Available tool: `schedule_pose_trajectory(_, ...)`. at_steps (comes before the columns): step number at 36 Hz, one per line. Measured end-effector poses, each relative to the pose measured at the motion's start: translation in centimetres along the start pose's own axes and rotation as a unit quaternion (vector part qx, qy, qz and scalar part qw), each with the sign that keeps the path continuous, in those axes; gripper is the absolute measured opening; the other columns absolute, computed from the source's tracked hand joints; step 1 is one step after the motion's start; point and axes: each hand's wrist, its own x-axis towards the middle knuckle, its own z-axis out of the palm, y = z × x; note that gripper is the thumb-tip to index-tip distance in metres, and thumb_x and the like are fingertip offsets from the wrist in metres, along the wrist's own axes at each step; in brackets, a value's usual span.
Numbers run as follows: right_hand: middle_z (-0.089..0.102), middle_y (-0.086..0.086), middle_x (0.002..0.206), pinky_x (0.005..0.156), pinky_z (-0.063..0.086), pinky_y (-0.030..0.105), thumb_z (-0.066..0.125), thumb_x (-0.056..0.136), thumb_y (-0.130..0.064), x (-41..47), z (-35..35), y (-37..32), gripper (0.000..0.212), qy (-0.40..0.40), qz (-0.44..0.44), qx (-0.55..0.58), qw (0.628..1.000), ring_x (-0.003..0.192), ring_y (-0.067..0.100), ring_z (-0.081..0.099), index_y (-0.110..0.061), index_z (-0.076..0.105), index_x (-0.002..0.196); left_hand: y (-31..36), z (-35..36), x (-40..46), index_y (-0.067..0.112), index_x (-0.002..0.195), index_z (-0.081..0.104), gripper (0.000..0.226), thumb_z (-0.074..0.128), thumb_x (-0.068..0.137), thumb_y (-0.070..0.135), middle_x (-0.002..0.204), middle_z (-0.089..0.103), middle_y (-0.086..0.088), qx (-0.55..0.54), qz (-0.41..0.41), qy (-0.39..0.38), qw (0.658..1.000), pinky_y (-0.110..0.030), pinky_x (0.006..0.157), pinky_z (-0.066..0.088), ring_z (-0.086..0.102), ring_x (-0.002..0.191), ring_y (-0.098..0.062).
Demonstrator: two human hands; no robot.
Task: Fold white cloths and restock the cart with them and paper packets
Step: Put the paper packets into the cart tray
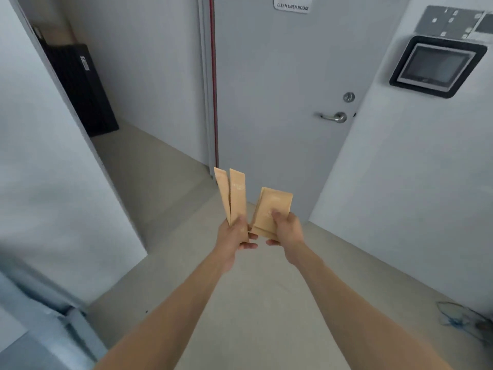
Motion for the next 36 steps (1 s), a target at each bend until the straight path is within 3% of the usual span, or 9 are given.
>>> schedule_pose_trajectory(9, 0.063, 0.008, 0.103, 0.05, 0.055, 0.027, 0.059, 0.097, -0.039, 12.8, 5.3, -2.7, 0.031, -0.053, -0.01, 0.054, 0.997, 0.08, 0.022, 0.065, -0.012, 0.054, 0.112, 3.8, -1.5, 12.5, 0.005, 0.108, 0.056, 0.025, 0.054, 0.102, 0.029, 0.091, 0.064, -0.016, -0.003, 0.01, 0.037, 0.999, -0.035, 0.056, 0.057, 0.069, 0.069, -0.024)
schedule_pose_trajectory(15, 0.062, 0.006, 0.107, 0.061, 0.06, 0.034, 0.058, 0.098, -0.038, 24.8, 10.6, -7.0, 0.032, -0.13, -0.008, 0.087, 0.988, 0.089, 0.024, 0.066, -0.011, 0.053, 0.115, 8.3, -3.0, 22.8, -0.005, 0.123, 0.048, 0.037, 0.051, 0.103, 0.026, 0.093, 0.062, -0.017, 0.006, 0.021, 0.102, 0.995, -0.034, 0.054, 0.058, 0.068, 0.064, -0.021)
schedule_pose_trajectory(18, 0.062, 0.006, 0.109, 0.06, 0.06, 0.033, 0.056, 0.099, -0.036, 30.3, 13.3, -10.2, 0.032, -0.165, -0.009, 0.096, 0.982, 0.09, 0.023, 0.066, -0.01, 0.053, 0.119, 11.6, -3.7, 27.8, -0.008, 0.127, 0.046, 0.04, 0.051, 0.103, 0.024, 0.095, 0.062, -0.018, -0.003, 0.024, 0.136, 0.99, -0.034, 0.053, 0.058, 0.067, 0.063, -0.022)
schedule_pose_trajectory(22, 0.064, 0.008, 0.103, 0.058, 0.059, 0.032, 0.054, 0.101, -0.031, 36.7, 17.2, -14.4, 0.021, -0.219, -0.026, 0.099, 0.97, 0.083, 0.021, 0.065, -0.012, 0.058, 0.11, 16.0, -4.8, 33.7, -0.007, 0.122, 0.05, 0.035, 0.051, 0.104, 0.022, 0.091, 0.063, -0.016, -0.02, 0.046, 0.171, 0.984, -0.03, 0.05, 0.056, 0.067, 0.058, -0.018)
schedule_pose_trajectory(26, 0.064, 0.014, 0.111, 0.061, 0.058, 0.035, 0.054, 0.101, -0.028, 41.8, 21.7, -17.5, 0.033, -0.25, -0.017, 0.097, 0.963, 0.089, 0.024, 0.064, -0.006, 0.055, 0.126, 19.3, -6.4, 38.2, 0.0, 0.104, 0.057, 0.021, 0.05, 0.104, 0.02, 0.089, 0.064, -0.015, -0.044, 0.059, 0.198, 0.977, -0.028, 0.047, 0.054, 0.067, 0.055, -0.016)
schedule_pose_trajectory(31, 0.063, 0.019, 0.121, 0.058, 0.056, 0.032, 0.055, 0.101, -0.026, 47.5, 28.0, -19.3, 0.037, -0.288, -0.003, 0.089, 0.953, 0.091, 0.027, 0.065, -0.006, 0.052, 0.132, 21.8, -10.1, 43.9, 0.003, 0.103, 0.056, 0.017, 0.049, 0.104, 0.019, 0.093, 0.064, -0.019, -0.057, 0.061, 0.208, 0.975, -0.031, 0.048, 0.056, 0.069, 0.059, -0.019)
schedule_pose_trajectory(36, 0.064, 0.013, 0.108, 0.051, 0.055, 0.031, 0.059, 0.099, -0.028, 53.7, 35.5, -20.9, 0.033, -0.286, 0.002, 0.069, 0.956, 0.084, 0.025, 0.066, -0.007, 0.057, 0.125, 24.7, -15.6, 51.0, 0.002, 0.109, 0.058, 0.022, 0.053, 0.102, 0.023, 0.089, 0.069, -0.013, -0.047, 0.062, 0.21, 0.975, -0.035, 0.053, 0.059, 0.069, 0.064, -0.02)
